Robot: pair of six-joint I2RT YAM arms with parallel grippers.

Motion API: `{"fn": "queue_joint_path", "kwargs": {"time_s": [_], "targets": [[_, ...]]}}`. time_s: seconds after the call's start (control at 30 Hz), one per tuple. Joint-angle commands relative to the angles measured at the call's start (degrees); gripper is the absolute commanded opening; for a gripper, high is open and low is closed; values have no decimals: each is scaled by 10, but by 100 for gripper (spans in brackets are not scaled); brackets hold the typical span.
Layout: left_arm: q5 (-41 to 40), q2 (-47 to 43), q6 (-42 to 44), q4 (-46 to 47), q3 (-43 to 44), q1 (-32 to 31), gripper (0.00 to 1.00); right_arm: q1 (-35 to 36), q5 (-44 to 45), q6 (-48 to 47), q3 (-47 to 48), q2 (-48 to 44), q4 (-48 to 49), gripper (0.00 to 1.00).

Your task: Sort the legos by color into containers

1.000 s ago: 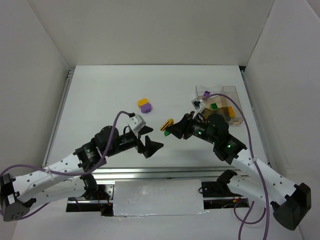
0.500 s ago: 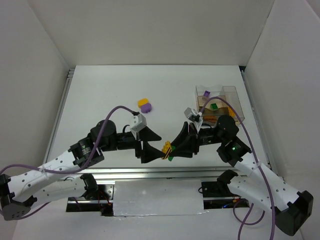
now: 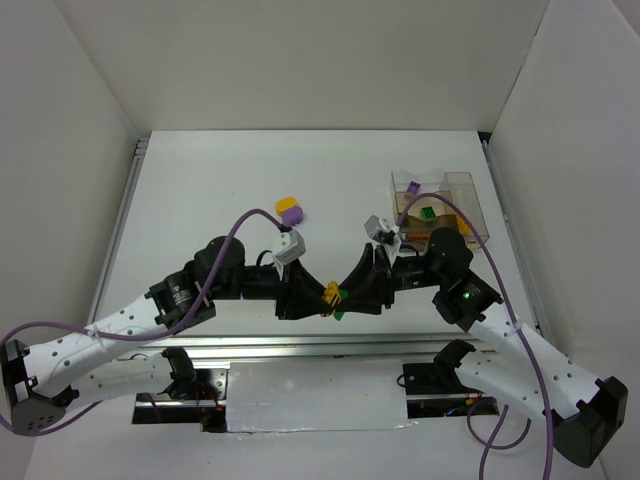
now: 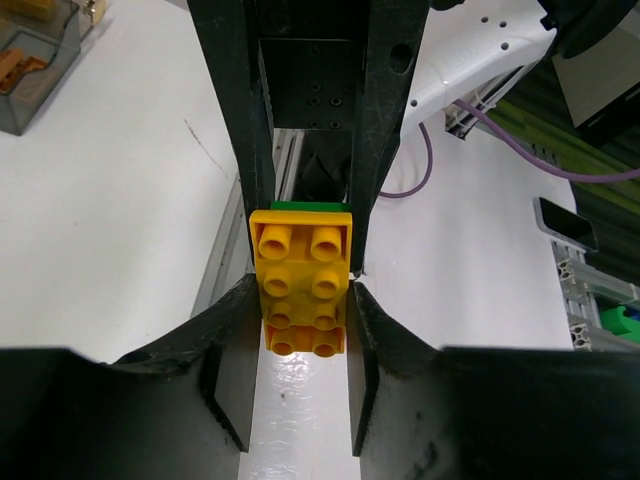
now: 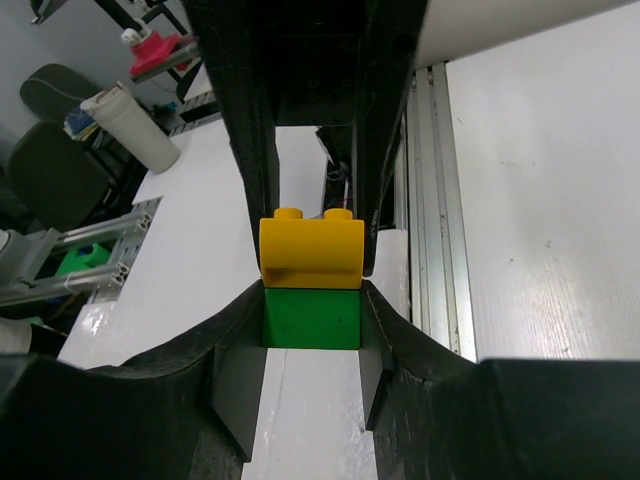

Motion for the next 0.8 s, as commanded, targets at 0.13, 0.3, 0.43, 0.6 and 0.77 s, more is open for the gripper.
{"fn": "queue_joint_path", "kwargs": {"time_s": [0.13,0.3,0.43,0.6,0.77], "targets": [[-11,12,11,22,21,2,6,16,29,-7,36,-9,0,0],[-21,-17,5,55,-1,2,0,16,24,4,16,-9,22,88],[-22,-32,9,49,2,2,0,16,18,-1,10,-7,14,86],[-12,-30,7,50,5,3,0,16,15,4,10,-12,24,56],[6,-27,3,63,1,3,0,16,14,16,13,-14,47,10]]}}
